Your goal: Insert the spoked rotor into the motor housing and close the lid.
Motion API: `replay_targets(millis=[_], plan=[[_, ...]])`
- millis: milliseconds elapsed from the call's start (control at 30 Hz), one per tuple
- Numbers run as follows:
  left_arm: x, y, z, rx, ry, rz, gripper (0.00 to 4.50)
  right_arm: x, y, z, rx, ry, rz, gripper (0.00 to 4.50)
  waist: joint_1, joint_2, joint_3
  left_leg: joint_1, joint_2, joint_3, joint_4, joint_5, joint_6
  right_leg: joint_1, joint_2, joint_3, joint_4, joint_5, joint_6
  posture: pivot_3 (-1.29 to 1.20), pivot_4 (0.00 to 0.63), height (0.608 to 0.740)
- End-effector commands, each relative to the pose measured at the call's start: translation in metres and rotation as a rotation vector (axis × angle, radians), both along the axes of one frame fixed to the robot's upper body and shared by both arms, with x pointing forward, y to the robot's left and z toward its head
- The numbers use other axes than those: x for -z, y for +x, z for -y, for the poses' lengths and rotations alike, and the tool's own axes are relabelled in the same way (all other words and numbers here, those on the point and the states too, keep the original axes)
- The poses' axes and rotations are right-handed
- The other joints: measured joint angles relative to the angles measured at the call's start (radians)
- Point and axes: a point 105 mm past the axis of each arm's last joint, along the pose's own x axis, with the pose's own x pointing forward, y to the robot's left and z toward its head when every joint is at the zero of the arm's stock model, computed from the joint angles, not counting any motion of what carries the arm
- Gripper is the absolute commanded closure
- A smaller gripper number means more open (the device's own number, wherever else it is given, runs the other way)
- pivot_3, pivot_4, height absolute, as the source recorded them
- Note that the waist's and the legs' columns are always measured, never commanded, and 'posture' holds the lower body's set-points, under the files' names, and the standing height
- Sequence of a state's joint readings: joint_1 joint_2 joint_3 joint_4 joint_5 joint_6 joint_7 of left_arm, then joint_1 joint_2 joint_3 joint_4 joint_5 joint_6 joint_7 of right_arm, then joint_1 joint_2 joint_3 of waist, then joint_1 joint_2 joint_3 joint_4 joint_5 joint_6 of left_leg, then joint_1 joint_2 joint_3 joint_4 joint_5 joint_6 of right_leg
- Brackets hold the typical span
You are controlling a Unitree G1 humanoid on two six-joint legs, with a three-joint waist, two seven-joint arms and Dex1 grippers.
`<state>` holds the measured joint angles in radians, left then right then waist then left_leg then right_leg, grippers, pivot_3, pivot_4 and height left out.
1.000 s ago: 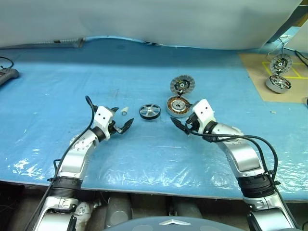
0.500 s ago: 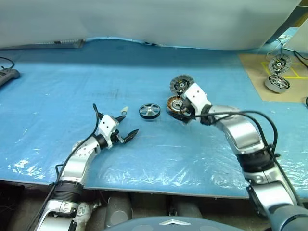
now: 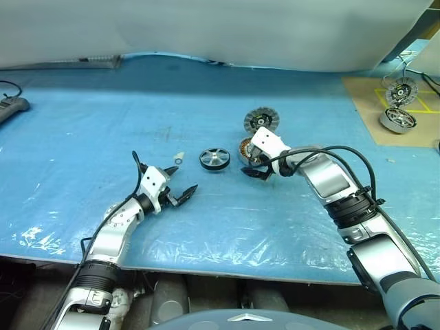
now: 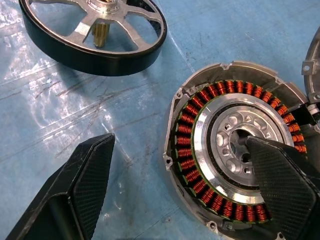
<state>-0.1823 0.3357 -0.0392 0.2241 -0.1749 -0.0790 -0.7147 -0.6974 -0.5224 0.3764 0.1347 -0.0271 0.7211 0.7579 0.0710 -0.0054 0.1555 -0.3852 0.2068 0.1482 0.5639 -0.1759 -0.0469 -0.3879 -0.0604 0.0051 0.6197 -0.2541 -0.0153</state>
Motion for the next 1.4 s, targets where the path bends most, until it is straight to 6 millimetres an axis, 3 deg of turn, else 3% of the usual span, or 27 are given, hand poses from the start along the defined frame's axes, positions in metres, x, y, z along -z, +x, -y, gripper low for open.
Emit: replay_targets(millis=[33, 100, 267, 333, 767, 900, 1167, 1400], plan=[[-0.013, 0.0, -0.002, -0.002, -0.002, 0.057, 0.0, 0.006, -0.003, 0.0, -0.022, -0.023, -0.037, 0.2, 0.0, 0.0, 0.0, 0.0, 0.0, 0.0, 0.0, 0.0, 0.0, 0.0, 0.0, 0.0, 0.0, 0.0, 0.0, 0.0, 0.15, 0.74], [-0.017, 0.0, -0.001, 0.0, -0.003, 0.065, 0.0, 0.012, -0.007, -0.001, -0.032, -0.031, -0.064, 0.63, 0.0, 0.0, 0.0, 0.001, 0.0, 0.0, 0.001, 0.0, 0.0, 0.001, 0.0, 0.0, 0.001, 0.0, 0.0, 0.0, 0.15, 0.74], [-0.027, 0.001, 0.003, 0.006, -0.005, 0.08, 0.0, 0.032, -0.019, -0.008, -0.043, -0.016, -0.142, 2.34, -0.001, -0.001, -0.001, 0.002, 0.0, 0.0, 0.0, 0.0, 0.0, 0.001, 0.0, 0.0, 0.001, 0.0, -0.001, 0.0, 0.15, 0.74], [-0.032, 0.001, 0.005, 0.007, -0.004, 0.085, 0.0, 0.04, -0.027, -0.012, -0.05, -0.006, -0.179, 2.81, -0.001, -0.002, -0.001, 0.003, 0.001, 0.0, 0.0, 0.0, 0.0, 0.002, 0.001, 0.0, 0.001, -0.001, -0.002, 0.0, 0.15, 0.74], [-0.045, 0.002, 0.006, -0.02, -0.007, 0.089, 0.0, 0.037, -0.088, -0.035, -0.085, 0.081, -0.315, 2.81, -0.001, -0.002, -0.002, 0.007, 0.001, 0.0, -0.002, 0.0, 0.0, 0.005, 0.001, 0.0, -0.001, -0.003, -0.005, 0.0, 0.15, 0.74], [-0.047, 0.001, 0.005, -0.026, -0.01, 0.089, 0.0, 0.035, -0.107, -0.052, -0.083, 0.153, -0.37, 2.81, -0.002, -0.002, -0.002, 0.007, 0.001, 0.0, -0.003, 0.0, 0.0, 0.005, 0.001, 0.0, -0.001, -0.004, -0.006, 0.0, 0.15, 0.74], [-0.044, -0.002, 0.002, -0.015, 0.008, 0.069, 0.0, 0.022, -0.115, -0.074, -0.044, 0.294, -0.445, 2.81, -0.004, -0.002, -0.002, 0.01, 0.001, 0.001, -0.005, 0.0, 0.0, 0.004, 0.002, 0.004, -0.001, -0.004, -0.006, 0.0, 0.15, 0.74], [-0.042, -0.004, 0.001, -0.008, 0.017, 0.06, 0.0, 0.027, -0.112, -0.08, -0.027, 0.292, -0.415, 2.81, -0.005, -0.002, -0.002, 0.011, 0.001, 0.001, -0.008, 0.0, -0.001, 0.004, 0.003, 0.005, -0.002, -0.003, -0.005, 0.0, 0.15, 0.74]])
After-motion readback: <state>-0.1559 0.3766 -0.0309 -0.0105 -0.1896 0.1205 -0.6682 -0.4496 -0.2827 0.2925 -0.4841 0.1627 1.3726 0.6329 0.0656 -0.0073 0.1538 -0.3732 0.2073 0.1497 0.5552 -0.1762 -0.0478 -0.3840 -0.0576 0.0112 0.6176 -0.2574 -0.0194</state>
